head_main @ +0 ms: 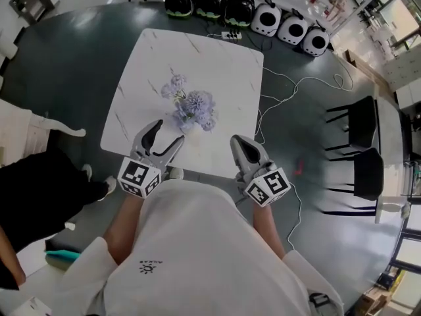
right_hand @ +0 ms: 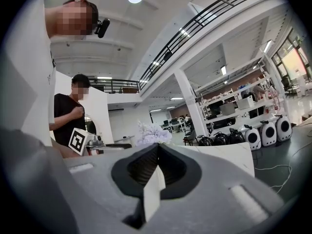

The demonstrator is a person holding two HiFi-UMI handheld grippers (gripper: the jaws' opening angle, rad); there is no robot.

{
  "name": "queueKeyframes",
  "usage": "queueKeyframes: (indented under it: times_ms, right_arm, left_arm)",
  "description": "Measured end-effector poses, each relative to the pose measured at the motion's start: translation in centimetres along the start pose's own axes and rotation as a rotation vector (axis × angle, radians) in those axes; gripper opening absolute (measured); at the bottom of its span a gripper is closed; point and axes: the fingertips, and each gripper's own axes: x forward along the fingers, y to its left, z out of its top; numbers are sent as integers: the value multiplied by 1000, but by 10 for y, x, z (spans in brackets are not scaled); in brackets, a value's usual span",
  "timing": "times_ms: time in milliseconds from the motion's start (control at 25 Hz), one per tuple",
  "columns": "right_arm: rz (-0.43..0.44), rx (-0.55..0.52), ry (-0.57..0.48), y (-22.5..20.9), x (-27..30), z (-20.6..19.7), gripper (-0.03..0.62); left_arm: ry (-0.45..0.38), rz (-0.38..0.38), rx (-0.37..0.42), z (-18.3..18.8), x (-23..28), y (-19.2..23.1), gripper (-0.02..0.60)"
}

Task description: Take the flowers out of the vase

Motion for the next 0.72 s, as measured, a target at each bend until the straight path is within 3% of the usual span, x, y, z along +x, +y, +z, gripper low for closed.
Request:
queueKeyframes:
  times_ms: [160,240,720]
  right_arm:
    - [-15,-1,5,-2,6,-1,0]
    - [-20,-3,6,-3,8,-1,0]
    - [-83,-14,-5,-15,5,3,0]
  left_arm:
    - [59,-48,50,-11,19,0,399]
    - [73,-61,77,-15,29,-1,426]
    - [109,-121,140,-30,68,-3,469]
